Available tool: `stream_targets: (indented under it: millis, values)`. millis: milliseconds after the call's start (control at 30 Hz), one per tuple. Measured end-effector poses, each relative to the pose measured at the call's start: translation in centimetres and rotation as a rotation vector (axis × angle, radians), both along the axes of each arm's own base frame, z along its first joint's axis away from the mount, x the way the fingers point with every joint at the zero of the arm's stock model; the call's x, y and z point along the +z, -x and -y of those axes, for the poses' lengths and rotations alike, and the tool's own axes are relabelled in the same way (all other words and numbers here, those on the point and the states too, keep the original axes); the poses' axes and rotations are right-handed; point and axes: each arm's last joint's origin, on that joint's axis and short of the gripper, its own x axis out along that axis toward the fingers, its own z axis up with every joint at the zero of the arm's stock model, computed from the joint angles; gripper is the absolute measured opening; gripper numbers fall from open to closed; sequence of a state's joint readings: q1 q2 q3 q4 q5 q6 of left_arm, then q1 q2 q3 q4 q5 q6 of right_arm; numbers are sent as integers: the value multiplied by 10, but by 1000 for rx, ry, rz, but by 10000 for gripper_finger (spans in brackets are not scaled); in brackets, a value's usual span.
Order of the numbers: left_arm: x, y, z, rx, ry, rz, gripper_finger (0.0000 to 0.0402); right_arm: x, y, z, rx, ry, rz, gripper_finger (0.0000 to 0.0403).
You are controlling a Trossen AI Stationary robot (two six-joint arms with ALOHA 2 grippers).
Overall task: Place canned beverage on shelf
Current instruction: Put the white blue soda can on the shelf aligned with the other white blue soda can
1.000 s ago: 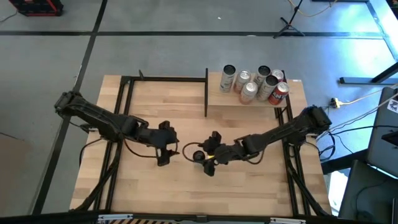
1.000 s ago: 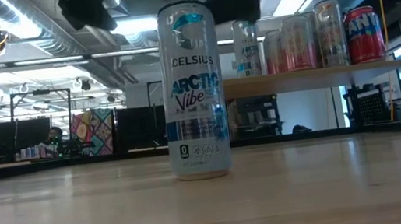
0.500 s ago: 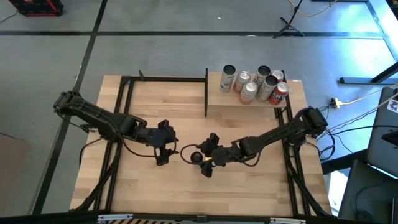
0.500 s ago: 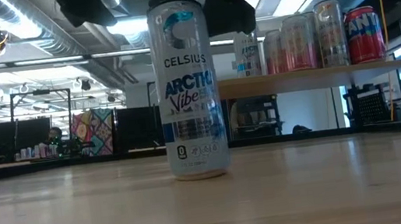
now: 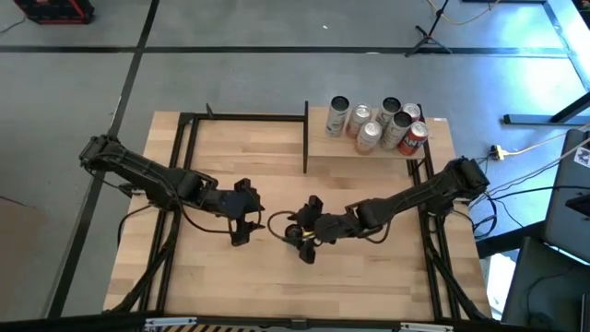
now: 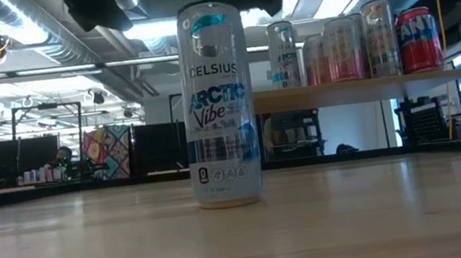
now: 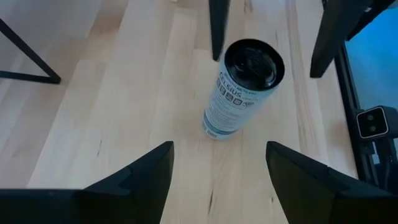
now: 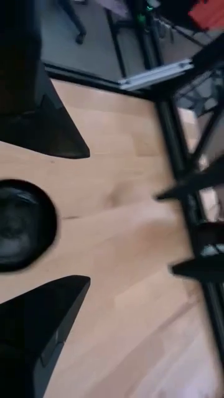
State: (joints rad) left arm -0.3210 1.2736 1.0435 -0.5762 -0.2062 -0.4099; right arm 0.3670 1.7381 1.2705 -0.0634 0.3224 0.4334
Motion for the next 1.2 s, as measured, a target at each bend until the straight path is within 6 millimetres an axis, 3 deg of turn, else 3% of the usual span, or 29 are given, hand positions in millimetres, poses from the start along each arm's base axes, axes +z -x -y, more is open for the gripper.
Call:
stream_targets:
  millis: [467, 567, 700, 767, 967, 1200]
  values:
    - [0, 0, 0, 7, -9, -1, 250, -44, -3, -8, -5, 77, -190, 312]
    - [-1, 1, -1, 8, -12, -7, 250, -46, -4, -9, -20, 63, -188, 310]
    - [-1, 1, -1, 8, -11, -8, 250, -39, -3, -7, -17, 64, -176, 263]
    - [-1, 1, -1, 7, -11, -7, 250, -30, -2, -5, -11, 73, -170, 225]
    - [12, 11, -3, -10, 22, 38, 250, 21, 13, 7, -22, 104, -129, 224]
    - [33, 27, -16, 23, 47, 133, 250, 85, 56, 56, -56, 136, -129, 224]
